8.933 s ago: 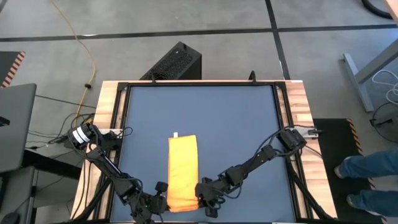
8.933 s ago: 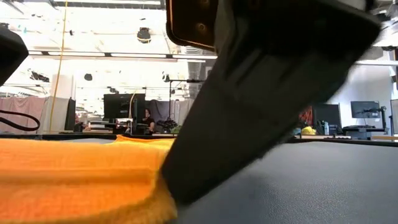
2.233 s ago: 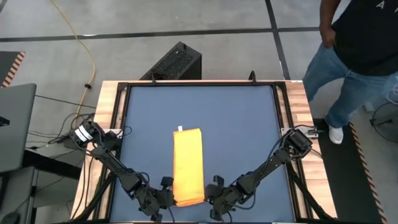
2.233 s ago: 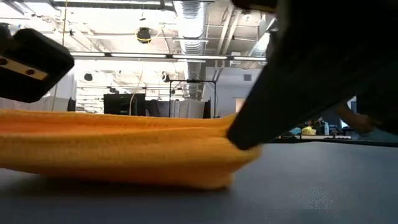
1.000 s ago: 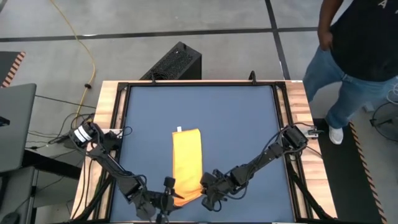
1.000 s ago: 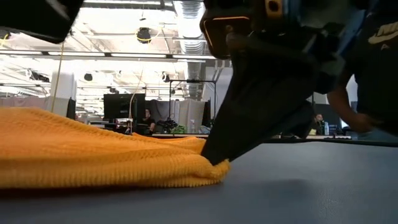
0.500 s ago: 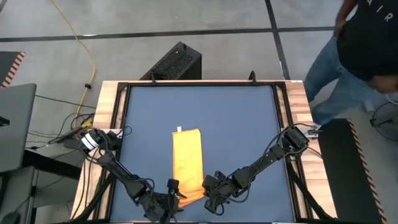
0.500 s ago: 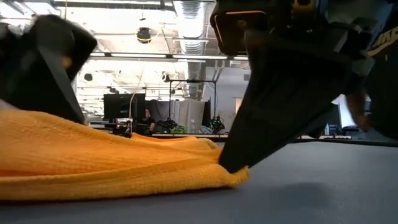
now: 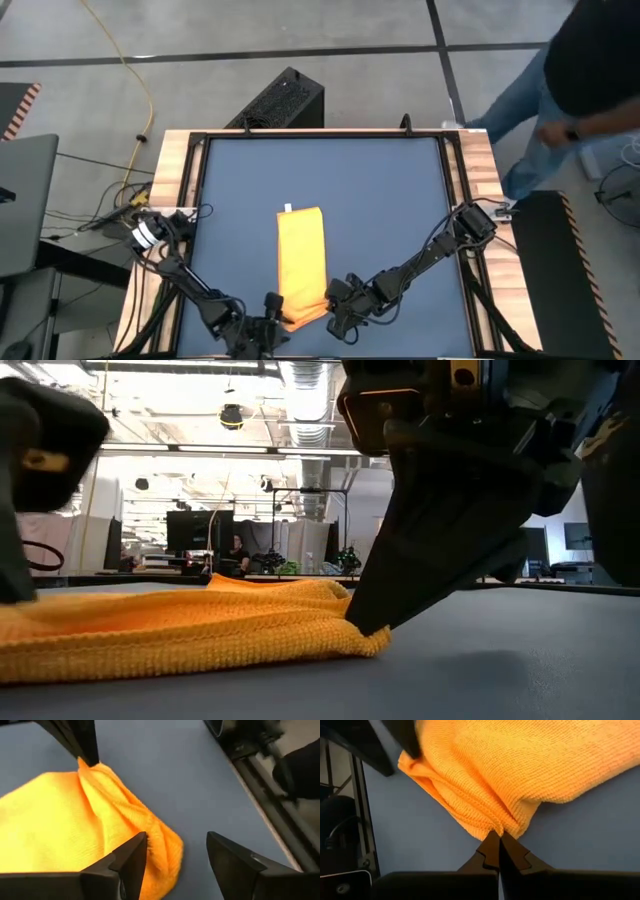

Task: Roll towel into tight, uniform cylinder
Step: Roll the orange towel

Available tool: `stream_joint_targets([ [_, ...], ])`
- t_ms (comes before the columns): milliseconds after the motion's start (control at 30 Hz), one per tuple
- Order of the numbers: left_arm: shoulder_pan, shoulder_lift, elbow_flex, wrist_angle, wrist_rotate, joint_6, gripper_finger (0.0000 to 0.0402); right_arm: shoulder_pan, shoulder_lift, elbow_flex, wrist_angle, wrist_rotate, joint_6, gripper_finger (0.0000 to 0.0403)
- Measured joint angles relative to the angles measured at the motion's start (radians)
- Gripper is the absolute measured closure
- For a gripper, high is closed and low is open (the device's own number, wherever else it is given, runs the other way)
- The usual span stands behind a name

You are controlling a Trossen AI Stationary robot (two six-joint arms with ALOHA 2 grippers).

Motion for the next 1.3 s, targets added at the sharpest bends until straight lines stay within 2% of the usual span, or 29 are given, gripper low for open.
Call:
stream_joint_targets([
  [200,0.010,0.015,0.000,0.001,0.030,-0.019,0.0222,-0.002,0.000,0.000,0.000,0.001,0.006,0.0385],
  [333,0.012,0.016,0.000,-0.006,0.032,-0.026,0.0248,-0.002,0.000,0.000,0.000,0.002,0.006,0.0385],
  [667,0.052,0.016,0.000,-0.012,0.068,-0.124,0.0390,0.004,0.000,0.000,0.000,0.010,0.009,0.0385],
  [933,0.060,-0.022,-0.002,-0.015,0.232,-0.151,0.0399,0.042,0.000,0.001,0.007,-0.104,0.063,0.0385],
  [1167,0.060,-0.025,-0.002,-0.006,0.255,-0.171,0.0401,0.056,-0.002,0.002,0.023,-0.127,0.077,0.0385],
  [1300,0.064,-0.026,-0.002,0.009,0.303,-0.228,0.0401,0.056,-0.002,0.002,0.043,-0.128,0.077,0.0385],
])
